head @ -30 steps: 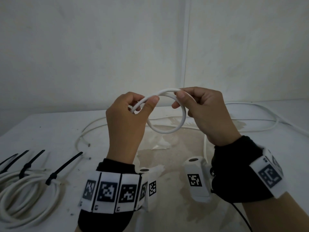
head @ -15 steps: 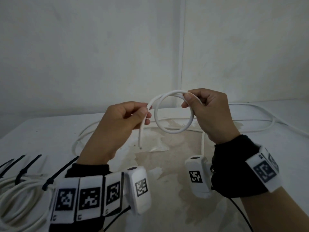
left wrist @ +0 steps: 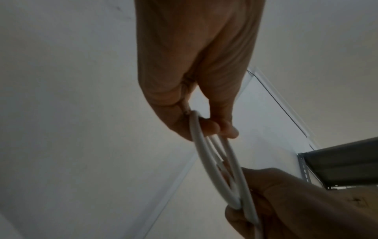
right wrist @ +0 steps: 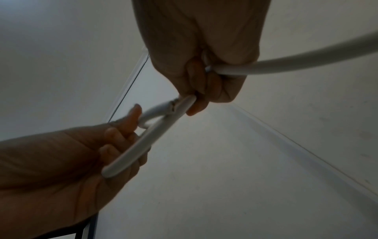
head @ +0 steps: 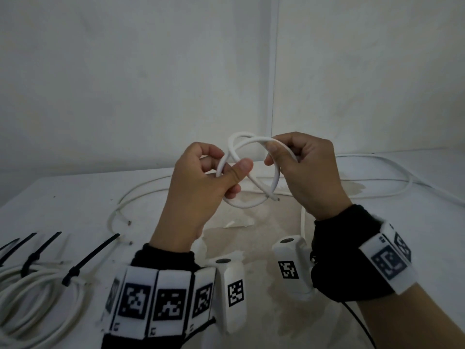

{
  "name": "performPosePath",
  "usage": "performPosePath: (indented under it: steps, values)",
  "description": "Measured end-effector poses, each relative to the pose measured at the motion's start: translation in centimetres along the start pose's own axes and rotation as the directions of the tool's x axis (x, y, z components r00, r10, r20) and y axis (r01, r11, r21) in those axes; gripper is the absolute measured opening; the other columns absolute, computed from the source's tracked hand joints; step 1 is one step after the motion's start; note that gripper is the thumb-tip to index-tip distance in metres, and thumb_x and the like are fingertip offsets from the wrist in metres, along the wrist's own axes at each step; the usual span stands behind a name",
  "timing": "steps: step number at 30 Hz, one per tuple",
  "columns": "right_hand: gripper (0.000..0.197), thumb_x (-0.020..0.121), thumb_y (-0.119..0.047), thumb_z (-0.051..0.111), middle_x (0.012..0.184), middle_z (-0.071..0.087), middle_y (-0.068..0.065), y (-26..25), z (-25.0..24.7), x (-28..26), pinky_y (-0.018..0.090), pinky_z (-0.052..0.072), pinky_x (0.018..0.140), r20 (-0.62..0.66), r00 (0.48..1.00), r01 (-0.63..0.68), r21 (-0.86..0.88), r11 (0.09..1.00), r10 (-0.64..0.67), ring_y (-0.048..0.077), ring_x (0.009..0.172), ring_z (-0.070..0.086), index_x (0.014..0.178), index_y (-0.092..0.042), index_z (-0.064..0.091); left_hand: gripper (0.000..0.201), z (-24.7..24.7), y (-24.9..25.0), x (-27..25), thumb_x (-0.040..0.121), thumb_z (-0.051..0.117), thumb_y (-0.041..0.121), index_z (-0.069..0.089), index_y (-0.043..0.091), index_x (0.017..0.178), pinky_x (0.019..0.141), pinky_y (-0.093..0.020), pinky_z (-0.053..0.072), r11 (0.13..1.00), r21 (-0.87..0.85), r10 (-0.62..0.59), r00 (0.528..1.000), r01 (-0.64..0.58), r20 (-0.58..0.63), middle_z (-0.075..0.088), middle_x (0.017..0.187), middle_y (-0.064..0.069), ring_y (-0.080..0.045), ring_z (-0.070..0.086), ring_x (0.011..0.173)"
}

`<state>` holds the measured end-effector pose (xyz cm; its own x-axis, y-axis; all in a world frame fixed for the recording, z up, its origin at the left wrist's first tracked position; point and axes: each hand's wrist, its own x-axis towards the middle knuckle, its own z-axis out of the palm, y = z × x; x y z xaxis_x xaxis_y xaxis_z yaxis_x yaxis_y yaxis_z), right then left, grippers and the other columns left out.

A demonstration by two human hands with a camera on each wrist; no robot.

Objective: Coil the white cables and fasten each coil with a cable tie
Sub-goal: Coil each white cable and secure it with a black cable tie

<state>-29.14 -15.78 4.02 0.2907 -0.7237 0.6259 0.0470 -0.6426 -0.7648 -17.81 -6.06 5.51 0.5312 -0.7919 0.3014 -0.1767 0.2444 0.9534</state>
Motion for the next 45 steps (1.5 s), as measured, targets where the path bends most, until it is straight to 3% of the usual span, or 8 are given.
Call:
performPosePath:
  steps: [13,17,21,24,28,33,40,45]
  values:
    - [0.021,0.088,-0.008,0.059,0.056,0.059,-0.006,-0.6,0.3,-0.3,0.007,0.038,0.050,0.115,0.993,-0.045,0.020,0.999,0.042,-0.001,0.047,0.051,0.071,-0.020,0.061,0.021,0.2,-1.9,0.3,0.082,0.069,0.017,0.052,0.017,0.071,0.043,-0.011,0.047,0.928,0.350,0.207,0.959,-0.129,-0.195,0.059,0.060,0.004,0.002,0.059,0.043]
    - [0.017,0.088,-0.008,0.059,0.055,0.059,-0.002,-1.2,0.7,-0.5,0.007,0.035,0.047,0.186,0.981,-0.062,0.048,0.997,0.052,0.000,0.043,0.049,0.072,-0.013,0.062,0.030,-1.1,-2.2,0.6,0.086,0.062,0.012,0.041,0.020,0.065,0.041,-0.016,0.044,0.844,0.511,0.347,0.893,-0.164,-0.287,0.055,0.058,0.004,-0.008,0.061,0.045]
    - [0.019,0.088,-0.009,0.059,0.054,0.060,-0.007,-1.1,0.4,-0.2,0.009,0.037,0.049,0.149,0.988,-0.060,0.048,0.997,0.052,0.001,0.046,0.050,0.071,-0.018,0.061,0.022,-1.6,-1.8,0.6,0.085,0.063,0.016,0.043,0.016,0.075,0.056,-0.022,0.030,0.656,0.725,0.477,0.859,-0.209,-0.184,0.046,0.077,0.001,-0.017,0.049,0.068]
    - [0.018,0.088,-0.008,0.059,0.056,0.061,-0.007,-0.8,-0.4,0.1,0.010,0.038,0.050,0.101,0.992,-0.077,0.049,0.996,0.072,0.000,0.045,0.049,0.072,-0.016,0.061,0.018,-0.7,-1.3,0.6,0.086,0.059,0.012,0.045,0.016,0.077,0.056,-0.013,0.036,0.801,0.545,0.360,0.927,-0.249,-0.105,0.049,0.075,0.004,-0.001,0.048,0.065]
    - [0.018,0.089,-0.009,0.058,0.060,0.063,-0.003,-0.7,-0.7,0.3,0.009,0.037,0.050,0.074,0.994,-0.083,0.033,0.996,0.080,-0.002,0.045,0.050,0.073,-0.018,0.060,0.015,0.0,-0.9,0.3,0.091,0.053,0.019,0.043,0.018,0.081,0.051,-0.012,0.043,0.974,0.206,0.099,0.995,-0.091,-0.027,0.055,0.061,0.002,0.001,0.055,0.049]
    - [0.020,0.088,-0.011,0.059,0.061,0.062,-0.007,-0.3,-0.8,0.3,0.008,0.039,0.054,0.038,0.996,-0.080,-0.009,0.997,0.081,-0.002,0.050,0.054,0.072,-0.022,0.059,0.036,-0.4,-1.4,0.7,0.098,0.030,0.037,0.059,0.022,0.082,0.052,-0.018,0.034,0.988,0.152,-0.051,0.996,0.039,0.077,0.046,0.060,0.005,-0.006,0.041,0.051]
    - [0.018,0.088,-0.010,0.059,0.063,0.063,-0.003,-0.1,-0.8,0.3,0.008,0.036,0.050,0.049,0.993,-0.104,-0.001,0.995,0.104,-0.003,0.045,0.050,0.073,-0.019,0.061,0.038,-1.6,-1.7,1.1,0.098,0.036,0.031,0.057,0.024,0.066,0.051,-0.011,0.034,0.899,0.430,0.069,0.997,-0.076,0.031,0.046,0.063,0.003,0.002,0.043,0.049]
    - [0.018,0.089,-0.011,0.058,0.064,0.063,-0.006,-0.1,-0.8,0.3,0.008,0.038,0.052,-0.003,0.995,-0.101,-0.005,0.995,0.101,-0.004,0.049,0.053,0.073,-0.021,0.060,0.032,-2.0,-1.2,0.9,0.098,0.038,0.019,0.062,0.018,0.077,0.076,-0.015,0.051,0.993,0.092,-0.087,0.987,0.075,0.133,0.060,0.079,0.001,-0.001,0.057,0.068]
